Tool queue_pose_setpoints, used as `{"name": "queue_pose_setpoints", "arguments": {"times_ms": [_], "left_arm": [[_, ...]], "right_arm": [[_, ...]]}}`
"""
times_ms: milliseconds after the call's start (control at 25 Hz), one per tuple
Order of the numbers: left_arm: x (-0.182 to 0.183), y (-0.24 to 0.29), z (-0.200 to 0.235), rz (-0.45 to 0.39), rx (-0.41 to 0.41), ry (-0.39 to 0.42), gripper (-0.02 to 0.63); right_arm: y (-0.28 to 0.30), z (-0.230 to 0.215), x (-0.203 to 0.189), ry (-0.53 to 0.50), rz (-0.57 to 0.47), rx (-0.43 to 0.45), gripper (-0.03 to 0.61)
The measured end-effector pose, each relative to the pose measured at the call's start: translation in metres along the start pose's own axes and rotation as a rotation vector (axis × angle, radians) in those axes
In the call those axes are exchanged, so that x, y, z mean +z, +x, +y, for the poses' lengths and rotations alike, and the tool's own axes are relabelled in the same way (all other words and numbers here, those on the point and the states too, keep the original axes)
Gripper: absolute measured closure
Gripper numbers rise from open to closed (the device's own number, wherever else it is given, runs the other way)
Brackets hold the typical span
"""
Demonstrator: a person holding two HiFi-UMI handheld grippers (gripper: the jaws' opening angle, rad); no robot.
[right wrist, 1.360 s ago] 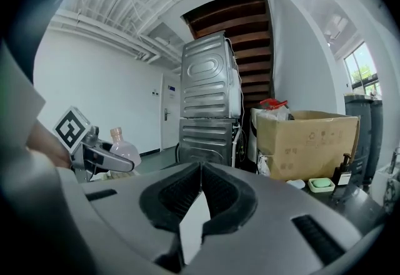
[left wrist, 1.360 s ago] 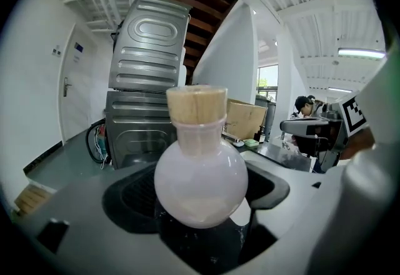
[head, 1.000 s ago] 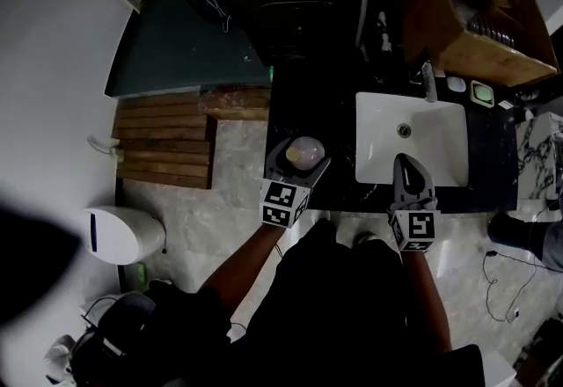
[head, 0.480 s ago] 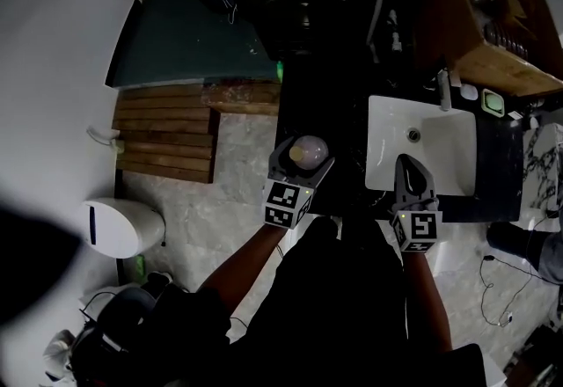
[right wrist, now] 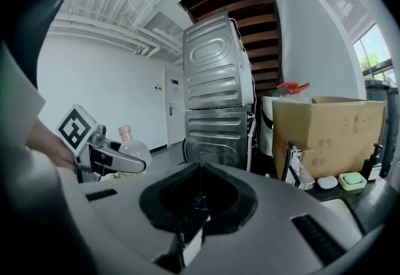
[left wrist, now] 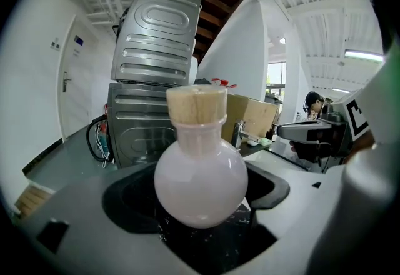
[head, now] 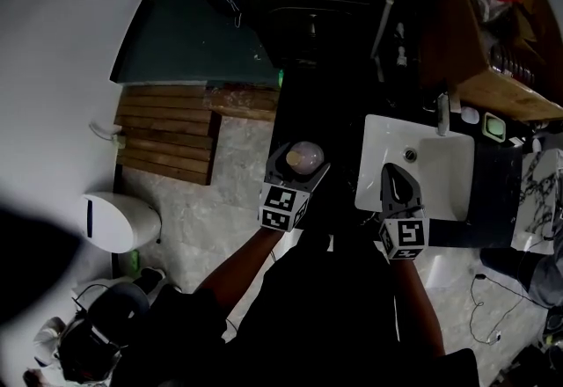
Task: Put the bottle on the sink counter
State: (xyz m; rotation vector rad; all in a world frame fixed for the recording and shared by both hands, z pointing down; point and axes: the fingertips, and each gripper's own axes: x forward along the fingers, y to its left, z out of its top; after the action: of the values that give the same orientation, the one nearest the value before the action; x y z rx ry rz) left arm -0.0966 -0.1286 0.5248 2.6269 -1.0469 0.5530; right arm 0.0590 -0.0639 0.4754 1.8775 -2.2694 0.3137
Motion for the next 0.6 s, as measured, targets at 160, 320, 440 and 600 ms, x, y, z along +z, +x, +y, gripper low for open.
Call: {"name": "queue_pose_setpoints", "arguments": {"times_ms": [160,320,440,600], "left_arm": [[0.007,0.021,0.004,0.003,0.01,-0.005,0.219],[0.012,0.042,0.012,0.012,0.024,0.003,0.219],[0.016,0.058,0.016,0.019,0.034,0.013,0.218],[0.024,0.081,0.02,0.02,0.039,0.025,0.219]], "right_arm": [[0.015,-0.006,-0.004,-0.008,0.024,0.027,0.54],[0.03,-0.016,-0.007,0.016,0.033,0.037,0.54],[0.038,-0.03,-0.008,0.049,0.023,0.022,0.54],[0.049,-0.043,-0.005,0.041,0.021,0.026,0.54]]}}
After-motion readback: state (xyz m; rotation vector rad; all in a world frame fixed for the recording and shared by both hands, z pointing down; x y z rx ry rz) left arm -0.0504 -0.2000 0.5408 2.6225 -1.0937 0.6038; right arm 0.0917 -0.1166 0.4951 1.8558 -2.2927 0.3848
